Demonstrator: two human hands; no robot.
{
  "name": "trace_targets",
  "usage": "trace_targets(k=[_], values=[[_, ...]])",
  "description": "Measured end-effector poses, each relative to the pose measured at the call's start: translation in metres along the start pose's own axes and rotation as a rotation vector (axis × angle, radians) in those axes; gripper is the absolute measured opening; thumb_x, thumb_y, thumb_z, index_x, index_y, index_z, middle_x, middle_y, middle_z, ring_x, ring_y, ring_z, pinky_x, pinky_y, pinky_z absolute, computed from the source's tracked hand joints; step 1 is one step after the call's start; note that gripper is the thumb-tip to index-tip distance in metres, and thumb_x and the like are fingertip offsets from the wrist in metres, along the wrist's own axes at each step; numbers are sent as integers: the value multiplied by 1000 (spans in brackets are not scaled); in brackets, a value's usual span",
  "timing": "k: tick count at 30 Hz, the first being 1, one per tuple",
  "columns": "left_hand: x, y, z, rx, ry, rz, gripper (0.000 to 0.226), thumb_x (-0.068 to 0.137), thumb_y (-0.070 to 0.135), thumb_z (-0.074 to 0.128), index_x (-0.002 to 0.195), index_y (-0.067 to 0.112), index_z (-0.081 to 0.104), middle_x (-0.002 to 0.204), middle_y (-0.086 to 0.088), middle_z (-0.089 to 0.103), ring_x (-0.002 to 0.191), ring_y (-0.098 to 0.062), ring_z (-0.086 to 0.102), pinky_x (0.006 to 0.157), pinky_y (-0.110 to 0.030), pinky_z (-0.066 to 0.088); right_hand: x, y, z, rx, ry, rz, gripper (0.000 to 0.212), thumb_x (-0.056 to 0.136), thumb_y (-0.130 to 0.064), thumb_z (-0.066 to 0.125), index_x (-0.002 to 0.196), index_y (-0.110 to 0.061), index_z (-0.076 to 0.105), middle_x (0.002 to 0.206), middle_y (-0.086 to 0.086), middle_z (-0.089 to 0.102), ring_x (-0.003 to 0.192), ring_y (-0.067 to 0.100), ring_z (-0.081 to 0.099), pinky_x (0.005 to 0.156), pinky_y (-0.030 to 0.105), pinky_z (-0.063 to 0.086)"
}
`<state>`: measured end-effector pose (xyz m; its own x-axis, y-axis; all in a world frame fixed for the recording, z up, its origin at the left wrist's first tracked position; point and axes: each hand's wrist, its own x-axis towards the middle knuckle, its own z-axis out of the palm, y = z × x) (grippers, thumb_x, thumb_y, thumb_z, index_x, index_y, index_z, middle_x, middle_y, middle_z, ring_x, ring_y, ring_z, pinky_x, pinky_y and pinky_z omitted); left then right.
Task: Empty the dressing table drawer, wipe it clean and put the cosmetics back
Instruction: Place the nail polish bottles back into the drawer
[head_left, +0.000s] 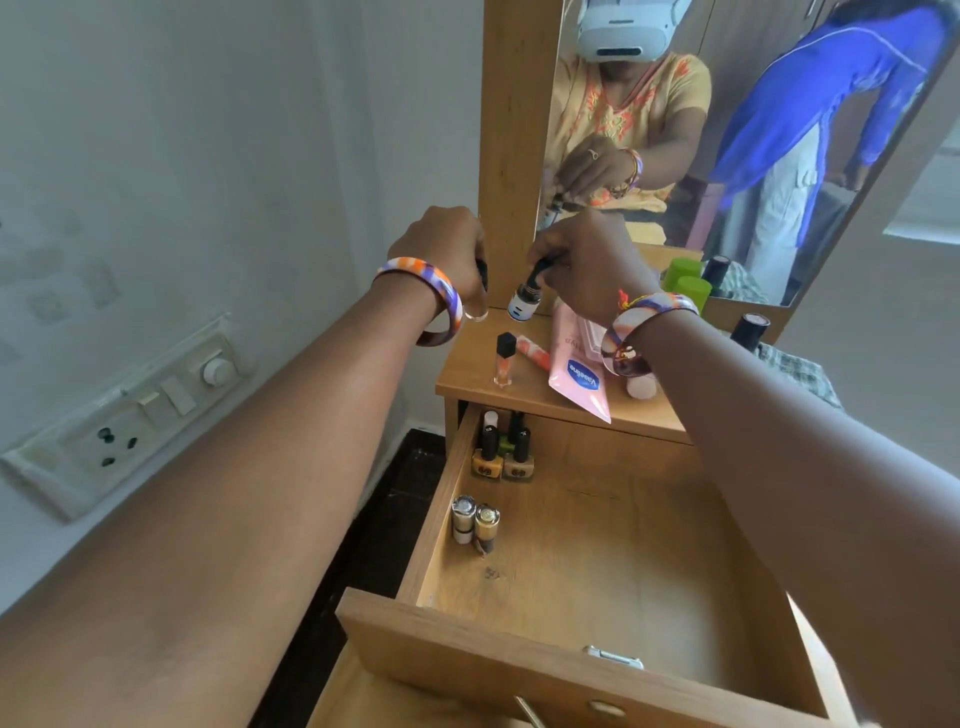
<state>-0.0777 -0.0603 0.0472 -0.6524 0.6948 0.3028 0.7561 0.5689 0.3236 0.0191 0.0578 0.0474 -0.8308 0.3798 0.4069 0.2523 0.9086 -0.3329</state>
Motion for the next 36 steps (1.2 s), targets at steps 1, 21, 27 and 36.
trace_targets(k=[1,21,27,36], values=[[-4,2,-4,0,-19,-4,25,76,13,74,99,3,70,100,-14,69,87,-29,66,73,-29,48,-4,-1,-5,13,3,6,28,81,4,61,105,-7,71,106,13,69,98,26,65,90,31,52],[-129,8,49,129,-608,-42,22,61,13,83,77,11,68,85,-8,70,81,-25,68,65,-29,53,-142,-28,48,71,-554,149,12,69,-2,71,76,-12,72,56,-6,57,48,7,56,50,14,51],[-153,0,70,220,-469,-40,18,74,7,70,91,8,67,94,-11,69,83,-30,66,63,-29,44,-155,-33,81,49,-475,121,12,71,-2,66,81,-6,70,80,6,67,74,20,63,64,23,51],[-165,-1,79,303,-352,19,21,88,18,55,106,15,65,107,-9,67,101,-31,63,75,-32,44,-161,-32,107,26,-434,109,24,81,0,62,105,-1,65,98,16,68,90,30,66,77,32,56]])
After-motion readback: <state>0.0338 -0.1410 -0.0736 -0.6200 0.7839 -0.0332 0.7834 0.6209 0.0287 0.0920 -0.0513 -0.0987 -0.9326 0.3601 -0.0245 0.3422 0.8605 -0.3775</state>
